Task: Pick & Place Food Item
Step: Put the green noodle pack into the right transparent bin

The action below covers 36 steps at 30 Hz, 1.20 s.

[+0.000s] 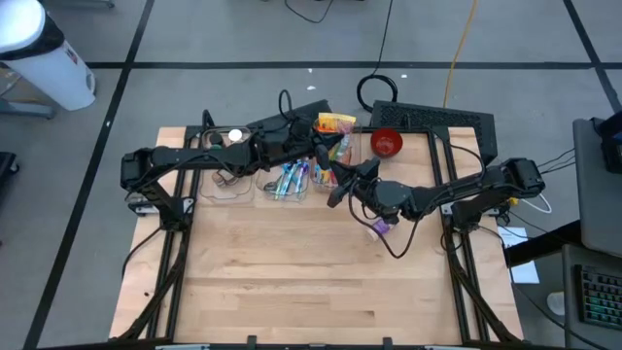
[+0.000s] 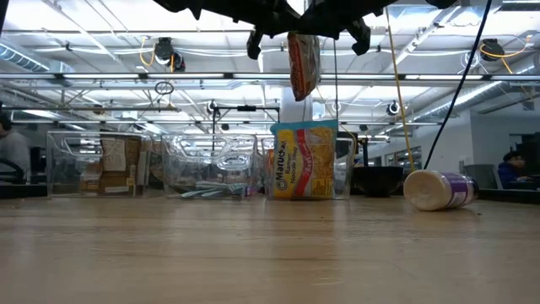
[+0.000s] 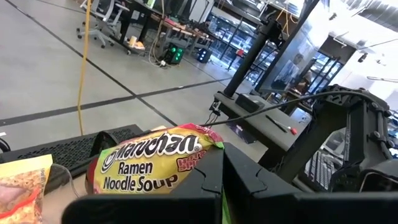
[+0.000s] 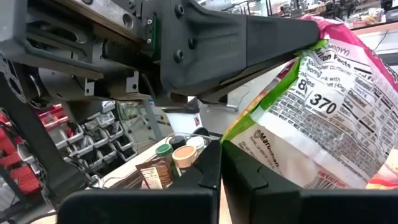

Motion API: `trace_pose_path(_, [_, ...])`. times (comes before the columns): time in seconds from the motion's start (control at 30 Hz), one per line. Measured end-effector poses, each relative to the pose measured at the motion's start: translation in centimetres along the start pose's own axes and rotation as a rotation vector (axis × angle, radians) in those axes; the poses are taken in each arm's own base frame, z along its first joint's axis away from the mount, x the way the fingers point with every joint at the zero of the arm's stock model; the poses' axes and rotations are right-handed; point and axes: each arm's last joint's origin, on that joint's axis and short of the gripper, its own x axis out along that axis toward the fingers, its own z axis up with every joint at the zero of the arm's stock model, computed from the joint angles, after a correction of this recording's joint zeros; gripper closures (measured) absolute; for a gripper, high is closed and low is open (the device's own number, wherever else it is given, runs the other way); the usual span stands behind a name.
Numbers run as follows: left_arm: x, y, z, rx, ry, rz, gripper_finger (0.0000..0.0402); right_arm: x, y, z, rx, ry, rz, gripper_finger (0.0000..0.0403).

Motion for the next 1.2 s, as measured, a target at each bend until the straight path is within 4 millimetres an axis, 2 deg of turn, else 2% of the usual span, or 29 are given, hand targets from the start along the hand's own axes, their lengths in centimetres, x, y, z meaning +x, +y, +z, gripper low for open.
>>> trace_pose_path(0.37, [0.0, 0.0, 0.0, -0.018, -0.001, -0.001, 0.0383, 0.0, 0.0, 0.0, 0.001, 0.0, 0.001, 0.0403])
trace_pose_path(0.6, [0.0, 0.0, 0.2, 0.009, 0.036, -0.1, 0.0372, 0.0, 0.0, 0.0, 0.001, 0.001, 0.004, 0.0403])
trace_pose_path(1.0, [0.1, 0.4, 0.3, 0.009, 0.043, -0.097, 0.0252, 0.0, 0.0, 0.0, 0.001, 0.001, 0.003, 0.0403])
trace_pose_path(1.2, [0.1, 1.0, 0.5, 0.015, 0.049, -0.087, 0.0213, 0.0, 0.0, 0.0, -0.007, 0.005, 0.011, 0.0403])
